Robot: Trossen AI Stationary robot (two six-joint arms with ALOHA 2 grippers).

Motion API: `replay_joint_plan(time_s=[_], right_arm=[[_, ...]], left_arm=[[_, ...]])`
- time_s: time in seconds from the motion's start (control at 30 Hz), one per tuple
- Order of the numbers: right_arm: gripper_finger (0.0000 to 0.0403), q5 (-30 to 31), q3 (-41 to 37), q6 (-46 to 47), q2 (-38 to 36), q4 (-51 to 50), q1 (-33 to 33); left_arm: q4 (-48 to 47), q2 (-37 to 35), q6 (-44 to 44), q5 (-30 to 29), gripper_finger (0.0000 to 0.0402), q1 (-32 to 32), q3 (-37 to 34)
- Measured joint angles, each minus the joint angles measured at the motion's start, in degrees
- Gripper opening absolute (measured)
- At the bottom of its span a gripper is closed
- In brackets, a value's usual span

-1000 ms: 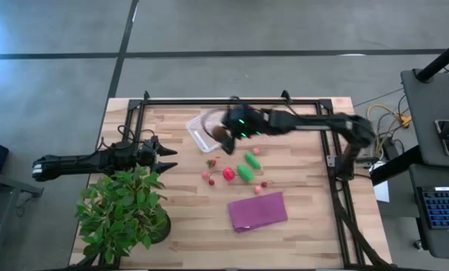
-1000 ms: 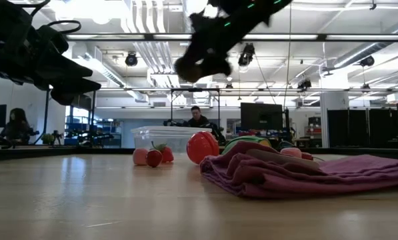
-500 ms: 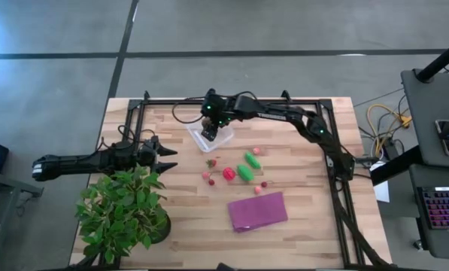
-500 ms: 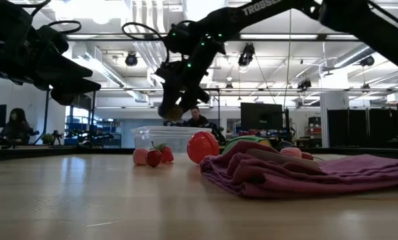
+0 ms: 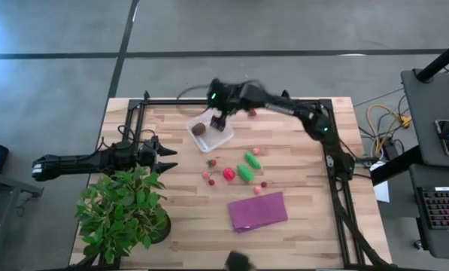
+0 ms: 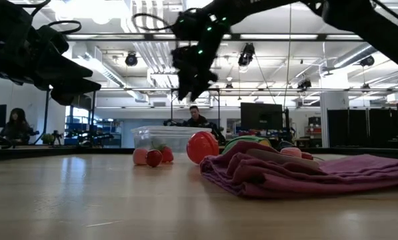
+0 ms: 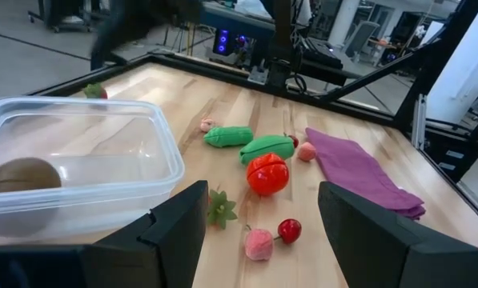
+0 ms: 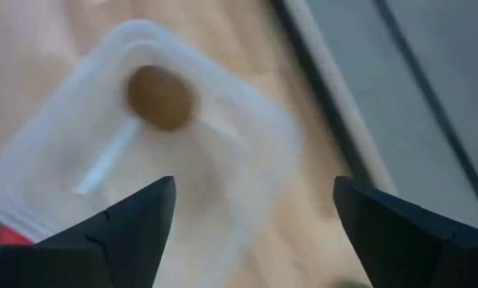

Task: Pick and placing Produce into tupperware
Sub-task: Put the top red strawberry into the transparent bin

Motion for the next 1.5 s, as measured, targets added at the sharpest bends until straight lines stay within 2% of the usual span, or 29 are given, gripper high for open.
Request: replay_joint_plan(time_s=[0.13, 0.23, 0.4, 0.53, 0.67, 0.87, 1.03, 1.27, 1.5], right_arm=[[0.0326, 0.81, -1.69, -0.79, -2.58, -7.05, -8.37], [0.0326, -0.78, -3.34, -0.86, -2.79, -9.63, -15.0], [0.0325, -3.97, -6.24, -6.19, -3.3, -9.68, -20.11], [0.0325, -7.29, -11.53, -8.87, -2.75, -8.17, -21.22], [0.0325, -5.72, -16.36, -10.1, -2.96, -7.54, -20.91], [0.0325, -3.65, -20.28, -2.95, -2.88, -2.23, -20.46], [0.0325, -4.42, -20.75, 5.25, -2.92, -0.71, -20.48], [0.0325, -11.44, -19.1, 19.01, -0.75, -0.25, -20.46], [0.0325, -11.11, -16.53, 18.22, 3.73, -2.73, -20.46]], left_arm=[[0.04, 0.01, 0.0, 0.0, 0.0224, -0.02, 0.0], [0.03, 0.01, 0.02, -0.02, 0.0224, 0.0, 0.0], [-0.01, 0.01, 0.0, 0.0, 0.0224, -0.02, 0.0], [-0.04, 0.01, 0.0, 0.0, 0.0224, -0.01, 0.0], [-0.04, 0.01, 0.0, 0.0, 0.0224, 0.0, 0.0], [-0.04, 0.01, 0.0, 0.0, 0.0224, -0.01, 0.0], [-0.04, 0.01, 0.0, 0.0, 0.0224, 0.0, 0.0], [-0.04, 0.01, 0.02, 0.0, 0.0224, 0.0, 0.0], [-0.04, 0.01, 0.0, 0.0, 0.0224, 0.0, 0.0]])
